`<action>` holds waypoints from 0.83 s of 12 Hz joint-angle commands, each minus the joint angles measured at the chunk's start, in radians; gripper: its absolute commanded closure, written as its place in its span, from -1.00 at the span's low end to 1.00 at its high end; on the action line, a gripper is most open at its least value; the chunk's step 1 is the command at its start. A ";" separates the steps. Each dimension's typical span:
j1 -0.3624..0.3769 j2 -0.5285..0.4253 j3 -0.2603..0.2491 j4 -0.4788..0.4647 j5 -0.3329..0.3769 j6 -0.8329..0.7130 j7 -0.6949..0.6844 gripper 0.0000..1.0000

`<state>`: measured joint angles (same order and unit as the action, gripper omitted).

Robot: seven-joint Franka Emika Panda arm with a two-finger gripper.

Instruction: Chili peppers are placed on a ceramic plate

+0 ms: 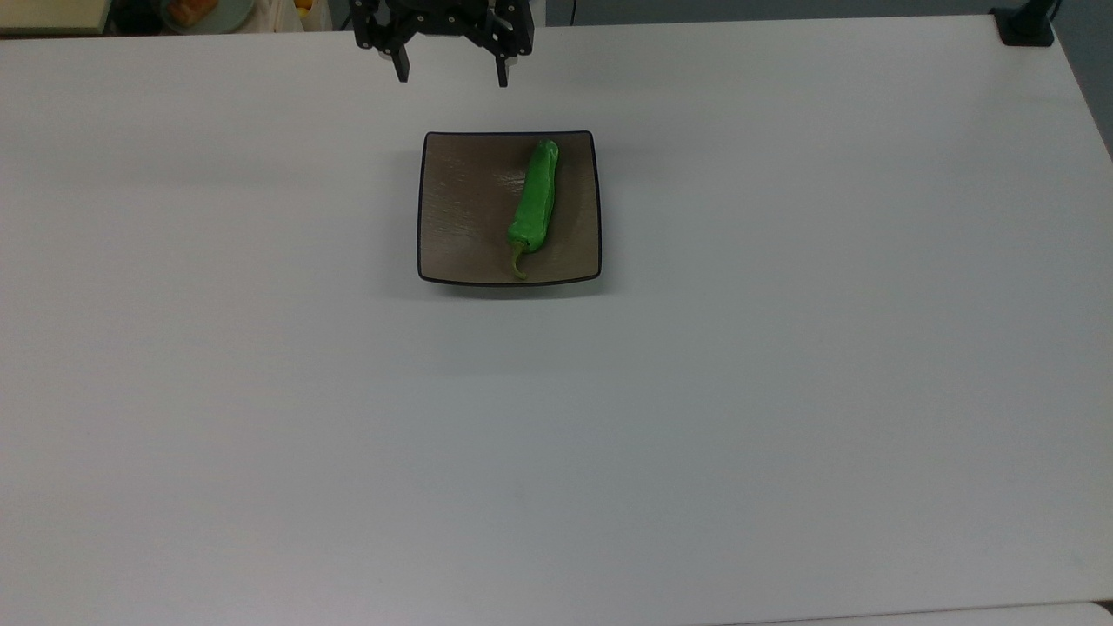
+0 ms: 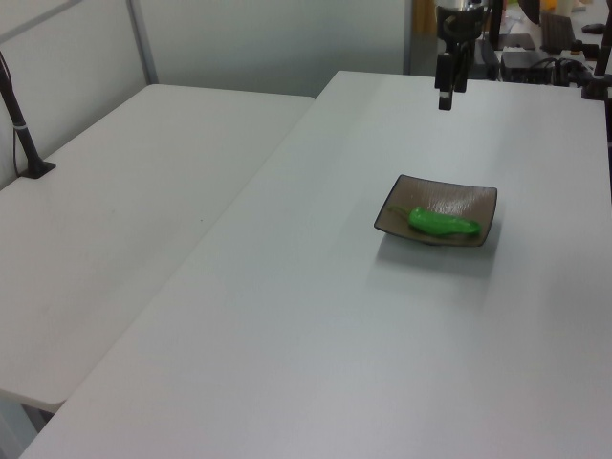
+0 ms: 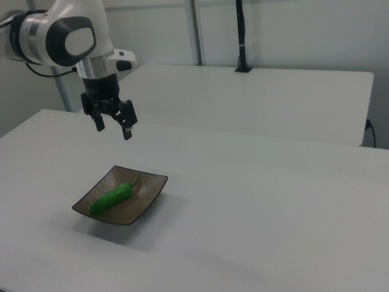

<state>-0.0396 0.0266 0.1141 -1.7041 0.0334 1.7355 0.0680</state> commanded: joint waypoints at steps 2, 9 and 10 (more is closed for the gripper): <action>0.009 -0.022 -0.008 -0.020 0.016 0.024 -0.022 -1.00; 0.012 -0.017 -0.004 -0.022 -0.037 0.053 -0.025 -1.00; 0.012 -0.017 -0.004 -0.022 -0.038 0.053 -0.016 -1.00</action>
<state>-0.0351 0.0224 0.1133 -1.7058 0.0105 1.7623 0.0611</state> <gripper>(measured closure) 0.000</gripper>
